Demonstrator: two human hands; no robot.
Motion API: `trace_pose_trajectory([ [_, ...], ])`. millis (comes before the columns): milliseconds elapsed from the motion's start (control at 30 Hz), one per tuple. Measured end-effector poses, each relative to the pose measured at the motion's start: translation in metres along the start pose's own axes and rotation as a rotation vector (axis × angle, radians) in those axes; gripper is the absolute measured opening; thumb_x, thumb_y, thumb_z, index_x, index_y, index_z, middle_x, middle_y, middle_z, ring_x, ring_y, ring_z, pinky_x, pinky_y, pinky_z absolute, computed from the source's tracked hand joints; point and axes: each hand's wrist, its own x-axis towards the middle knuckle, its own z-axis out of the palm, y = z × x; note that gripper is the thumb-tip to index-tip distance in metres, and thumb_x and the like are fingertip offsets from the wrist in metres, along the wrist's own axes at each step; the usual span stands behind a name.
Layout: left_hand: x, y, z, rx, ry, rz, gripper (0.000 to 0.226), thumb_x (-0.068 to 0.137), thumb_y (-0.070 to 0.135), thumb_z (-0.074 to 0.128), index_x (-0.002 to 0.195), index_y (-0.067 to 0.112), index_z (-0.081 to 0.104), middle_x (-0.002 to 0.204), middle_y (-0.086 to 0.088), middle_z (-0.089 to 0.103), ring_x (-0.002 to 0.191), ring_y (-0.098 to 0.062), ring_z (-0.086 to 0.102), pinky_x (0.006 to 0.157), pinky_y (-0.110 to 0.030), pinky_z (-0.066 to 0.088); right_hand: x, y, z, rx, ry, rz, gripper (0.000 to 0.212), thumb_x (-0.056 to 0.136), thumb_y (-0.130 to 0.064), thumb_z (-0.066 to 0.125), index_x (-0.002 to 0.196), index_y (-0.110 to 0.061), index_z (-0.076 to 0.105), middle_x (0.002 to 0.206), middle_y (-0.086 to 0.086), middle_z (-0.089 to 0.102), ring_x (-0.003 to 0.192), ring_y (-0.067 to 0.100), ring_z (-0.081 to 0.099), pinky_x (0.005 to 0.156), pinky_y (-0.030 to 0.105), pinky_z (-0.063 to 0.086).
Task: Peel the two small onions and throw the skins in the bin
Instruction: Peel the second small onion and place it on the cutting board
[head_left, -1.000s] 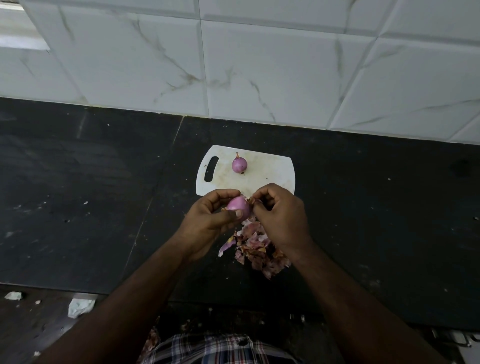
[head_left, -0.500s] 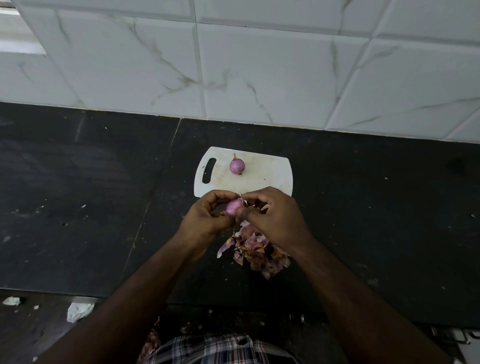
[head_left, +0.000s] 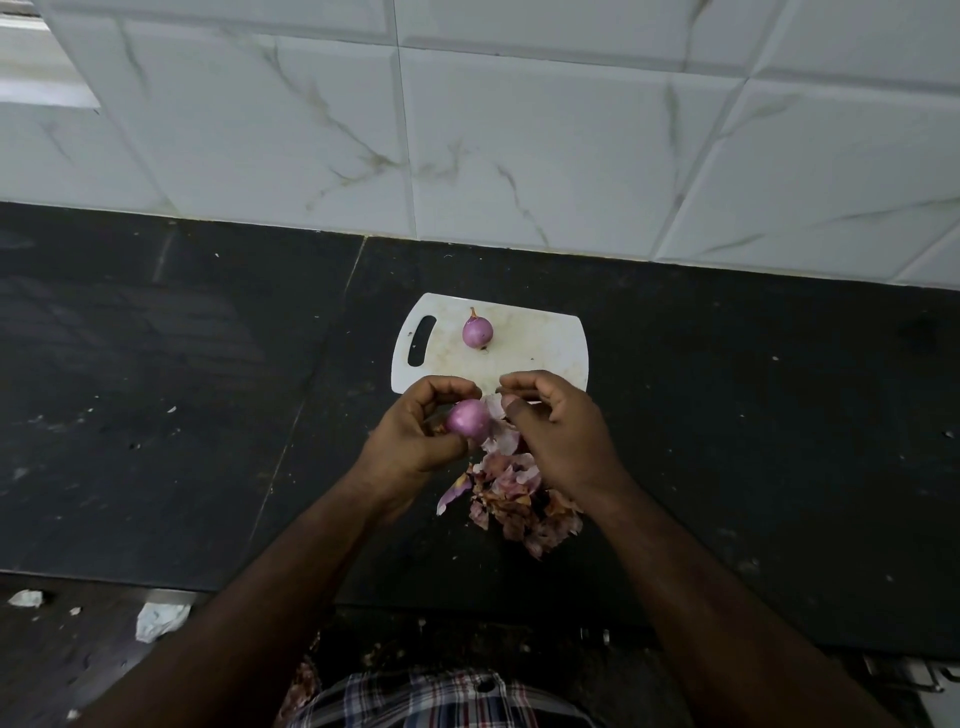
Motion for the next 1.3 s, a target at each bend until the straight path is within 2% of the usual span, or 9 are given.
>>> trace_pose_trajectory([
  [167, -0.001, -0.002, 0.003, -0.076, -0.026, -0.041, 0.056, 0.066, -0.009, 0.067, 0.117, 0.011, 0.06, 0.125, -0.016, 0.063, 0.11, -0.028, 0.064, 0.09, -0.042, 0.057, -0.003, -0.008, 0.006, 0.076, -0.146, 0.01, 0.033, 0.095, -0.019, 0.058, 0.125, -0.029, 0.065, 0.112, -0.01, 0.072, 0.094, 0.01, 0.071, 0.082, 0.04, 0.061],
  [300, -0.001, -0.001, 0.003, -0.047, 0.013, -0.098, 0.057, 0.068, 0.003, 0.086, 0.119, 0.011, 0.061, 0.125, -0.017, 0.064, 0.114, -0.033, 0.065, 0.094, -0.046, 0.056, -0.004, -0.007, 0.006, 0.043, -0.109, -0.001, 0.026, 0.094, -0.013, 0.059, 0.114, -0.022, 0.072, 0.103, -0.009, 0.073, 0.09, 0.01, 0.071, 0.08, 0.036, 0.062],
  [400, -0.002, 0.002, 0.0, -0.054, -0.003, -0.164, 0.056, 0.069, 0.008, 0.082, 0.121, 0.007, 0.062, 0.124, -0.021, 0.066, 0.108, -0.037, 0.069, 0.085, -0.04, 0.059, -0.004, -0.002, 0.005, 0.036, -0.066, 0.015, 0.024, 0.095, -0.011, 0.058, 0.113, -0.018, 0.073, 0.107, -0.006, 0.072, 0.092, 0.009, 0.071, 0.076, 0.033, 0.062],
  [533, -0.004, 0.002, -0.002, -0.121, -0.012, -0.175, 0.054, 0.07, 0.005, 0.079, 0.121, 0.005, 0.063, 0.128, -0.022, 0.063, 0.111, -0.039, 0.068, 0.091, -0.047, 0.058, -0.005, -0.001, 0.002, 0.01, -0.091, 0.016, 0.026, 0.096, -0.01, 0.056, 0.111, -0.022, 0.073, 0.103, -0.01, 0.072, 0.087, 0.003, 0.069, 0.073, 0.024, 0.06],
  [633, -0.006, 0.004, -0.001, -0.192, -0.014, -0.166, 0.051, 0.072, 0.002, 0.074, 0.122, 0.004, 0.063, 0.129, -0.022, 0.062, 0.111, -0.037, 0.068, 0.087, -0.04, 0.06, -0.005, 0.0, 0.004, 0.117, -0.183, 0.058, 0.024, 0.097, -0.012, 0.057, 0.114, -0.022, 0.071, 0.108, -0.006, 0.073, 0.096, 0.009, 0.07, 0.08, 0.031, 0.061],
  [767, -0.005, 0.006, 0.0, -0.187, -0.018, -0.163, 0.051, 0.074, 0.0, 0.072, 0.124, 0.005, 0.064, 0.128, -0.022, 0.064, 0.107, -0.033, 0.07, 0.084, -0.035, 0.06, -0.006, 0.001, 0.006, 0.22, -0.161, 0.083, 0.019, 0.092, -0.013, 0.066, 0.109, -0.019, 0.073, 0.097, 0.002, 0.076, 0.088, 0.017, 0.075, 0.079, 0.043, 0.062],
  [933, -0.004, 0.007, 0.001, -0.15, -0.009, -0.168, 0.05, 0.074, 0.005, 0.073, 0.123, 0.008, 0.065, 0.126, -0.02, 0.065, 0.107, -0.033, 0.07, 0.086, -0.036, 0.06, -0.004, 0.004, 0.006, 0.203, -0.113, 0.076, 0.013, 0.091, -0.023, 0.069, 0.101, -0.023, 0.076, 0.093, -0.003, 0.076, 0.09, 0.015, 0.073, 0.081, 0.046, 0.061],
  [1033, -0.003, 0.008, 0.0, -0.113, 0.001, -0.151, 0.045, 0.077, 0.01, 0.072, 0.121, 0.011, 0.067, 0.126, -0.019, 0.065, 0.107, -0.03, 0.07, 0.086, -0.035, 0.06, -0.007, 0.003, 0.004, 0.194, -0.137, 0.063, 0.027, 0.079, -0.038, 0.08, 0.101, -0.024, 0.075, 0.093, -0.007, 0.074, 0.091, 0.015, 0.071, 0.081, 0.045, 0.061],
  [1300, -0.001, 0.008, 0.0, -0.113, -0.03, -0.152, 0.044, 0.081, 0.011, 0.067, 0.125, 0.007, 0.064, 0.118, -0.02, 0.07, 0.101, -0.026, 0.072, 0.084, -0.032, 0.06, -0.005, 0.005, 0.003, 0.225, -0.104, 0.086, 0.022, 0.08, -0.018, 0.082, 0.1, -0.02, 0.075, 0.092, 0.0, 0.076, 0.084, 0.021, 0.074, 0.075, 0.051, 0.061],
])
